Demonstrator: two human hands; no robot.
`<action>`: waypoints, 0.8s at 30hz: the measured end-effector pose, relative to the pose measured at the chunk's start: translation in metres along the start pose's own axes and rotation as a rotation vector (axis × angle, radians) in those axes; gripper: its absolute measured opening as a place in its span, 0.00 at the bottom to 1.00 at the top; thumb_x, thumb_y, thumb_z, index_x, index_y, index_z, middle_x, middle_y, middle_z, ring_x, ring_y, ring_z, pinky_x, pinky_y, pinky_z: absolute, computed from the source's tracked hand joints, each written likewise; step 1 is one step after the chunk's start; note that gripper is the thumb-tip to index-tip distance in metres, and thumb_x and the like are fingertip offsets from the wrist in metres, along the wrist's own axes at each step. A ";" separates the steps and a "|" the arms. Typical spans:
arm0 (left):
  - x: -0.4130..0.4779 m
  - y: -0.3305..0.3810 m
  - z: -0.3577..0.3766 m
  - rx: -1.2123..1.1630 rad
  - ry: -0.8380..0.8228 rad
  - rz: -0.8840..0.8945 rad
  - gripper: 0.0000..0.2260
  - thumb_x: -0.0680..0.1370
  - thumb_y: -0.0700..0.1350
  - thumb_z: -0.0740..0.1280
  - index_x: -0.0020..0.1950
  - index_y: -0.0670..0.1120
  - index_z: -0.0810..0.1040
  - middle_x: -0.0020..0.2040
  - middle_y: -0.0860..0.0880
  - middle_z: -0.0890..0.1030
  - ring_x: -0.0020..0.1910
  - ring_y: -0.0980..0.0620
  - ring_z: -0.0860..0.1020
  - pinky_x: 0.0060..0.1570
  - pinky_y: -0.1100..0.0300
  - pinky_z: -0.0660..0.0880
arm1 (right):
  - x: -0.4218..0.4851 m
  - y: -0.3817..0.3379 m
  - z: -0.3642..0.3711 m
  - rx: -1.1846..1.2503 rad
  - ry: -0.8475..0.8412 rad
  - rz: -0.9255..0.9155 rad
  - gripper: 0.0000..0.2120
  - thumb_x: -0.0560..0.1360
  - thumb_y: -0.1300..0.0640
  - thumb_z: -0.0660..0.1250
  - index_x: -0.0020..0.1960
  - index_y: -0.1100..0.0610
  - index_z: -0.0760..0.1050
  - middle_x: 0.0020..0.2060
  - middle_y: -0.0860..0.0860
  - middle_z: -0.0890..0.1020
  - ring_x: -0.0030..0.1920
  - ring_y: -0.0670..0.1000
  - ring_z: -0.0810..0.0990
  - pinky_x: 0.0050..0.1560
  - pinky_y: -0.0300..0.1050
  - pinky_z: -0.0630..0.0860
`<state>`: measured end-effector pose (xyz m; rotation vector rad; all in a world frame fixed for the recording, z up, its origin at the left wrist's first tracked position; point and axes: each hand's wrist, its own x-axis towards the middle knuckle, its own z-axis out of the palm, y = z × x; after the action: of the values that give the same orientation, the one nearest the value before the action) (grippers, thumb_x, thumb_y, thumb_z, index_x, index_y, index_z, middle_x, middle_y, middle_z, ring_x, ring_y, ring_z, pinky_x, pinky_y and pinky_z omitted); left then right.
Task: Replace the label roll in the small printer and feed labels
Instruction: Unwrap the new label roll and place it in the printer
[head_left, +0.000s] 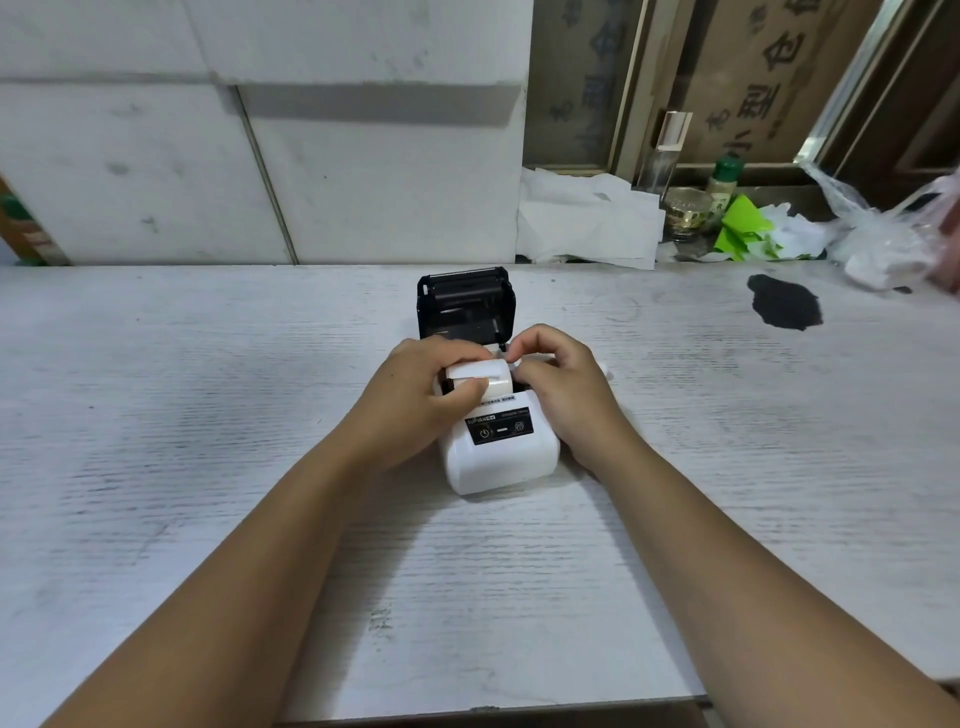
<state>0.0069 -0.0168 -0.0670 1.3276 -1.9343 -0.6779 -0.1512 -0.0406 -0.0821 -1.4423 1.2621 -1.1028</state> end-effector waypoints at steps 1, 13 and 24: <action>0.000 -0.001 0.000 0.001 0.003 -0.003 0.11 0.71 0.47 0.63 0.50 0.53 0.81 0.44 0.55 0.80 0.45 0.56 0.76 0.43 0.64 0.70 | 0.000 0.000 0.000 -0.005 0.005 0.003 0.06 0.68 0.63 0.62 0.37 0.53 0.75 0.44 0.51 0.78 0.44 0.53 0.75 0.42 0.43 0.69; -0.003 0.000 0.010 0.048 0.171 -0.066 0.11 0.75 0.43 0.67 0.57 0.50 0.77 0.52 0.52 0.76 0.52 0.55 0.73 0.49 0.70 0.66 | -0.001 -0.002 0.001 -0.013 0.018 0.038 0.07 0.63 0.56 0.61 0.38 0.49 0.76 0.49 0.54 0.79 0.42 0.52 0.76 0.40 0.42 0.70; -0.006 0.002 0.010 0.010 0.260 0.001 0.07 0.72 0.40 0.69 0.45 0.52 0.77 0.45 0.55 0.77 0.46 0.63 0.73 0.44 0.75 0.66 | -0.003 -0.003 0.001 -0.026 0.030 0.031 0.06 0.67 0.56 0.61 0.39 0.49 0.76 0.50 0.54 0.80 0.45 0.50 0.77 0.45 0.43 0.70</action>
<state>-0.0008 -0.0102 -0.0735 1.3484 -1.7312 -0.4697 -0.1498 -0.0375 -0.0800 -1.4253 1.3196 -1.0946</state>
